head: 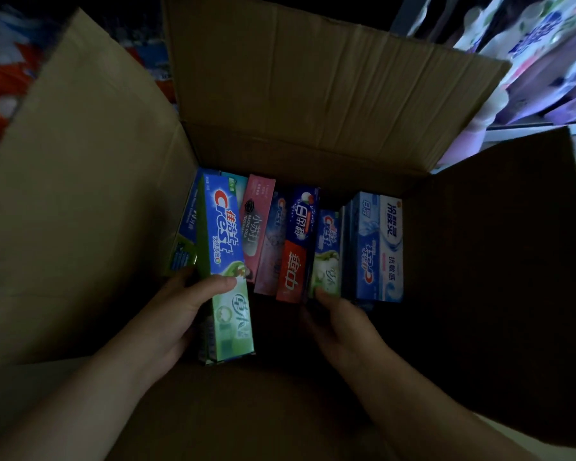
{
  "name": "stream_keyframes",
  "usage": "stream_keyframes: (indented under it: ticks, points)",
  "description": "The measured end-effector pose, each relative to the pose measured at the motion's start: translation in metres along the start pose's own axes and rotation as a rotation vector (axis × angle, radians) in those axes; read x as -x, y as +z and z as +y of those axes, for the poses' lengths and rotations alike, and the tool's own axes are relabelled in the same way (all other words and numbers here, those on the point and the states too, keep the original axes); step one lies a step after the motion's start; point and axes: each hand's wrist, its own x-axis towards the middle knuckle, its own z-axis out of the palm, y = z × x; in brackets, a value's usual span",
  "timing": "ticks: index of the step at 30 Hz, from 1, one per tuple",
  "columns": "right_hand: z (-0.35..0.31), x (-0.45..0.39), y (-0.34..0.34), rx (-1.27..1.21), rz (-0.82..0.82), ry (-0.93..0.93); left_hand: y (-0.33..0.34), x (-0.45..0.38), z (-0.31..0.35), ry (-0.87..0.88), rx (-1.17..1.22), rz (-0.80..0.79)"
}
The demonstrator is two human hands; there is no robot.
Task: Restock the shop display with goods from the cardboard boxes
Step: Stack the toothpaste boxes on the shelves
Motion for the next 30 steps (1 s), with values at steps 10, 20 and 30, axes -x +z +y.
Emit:
stream_keyframes:
  ticks: [10, 20, 30]
  points:
    - [0.014, 0.086, 0.009, 0.312, -0.543, 0.005, 0.004, 0.005, 0.01, 0.007, 0.177, -0.04]
    - [0.018, 0.084, 0.023, 0.734, -0.534, -0.359, 0.007, 0.01, 0.011, 0.087, 0.223, -0.119]
    - [0.017, 0.054, 0.006, 0.699, -0.291, -0.327, 0.008, 0.011, 0.011, 0.163, 0.177, -0.114]
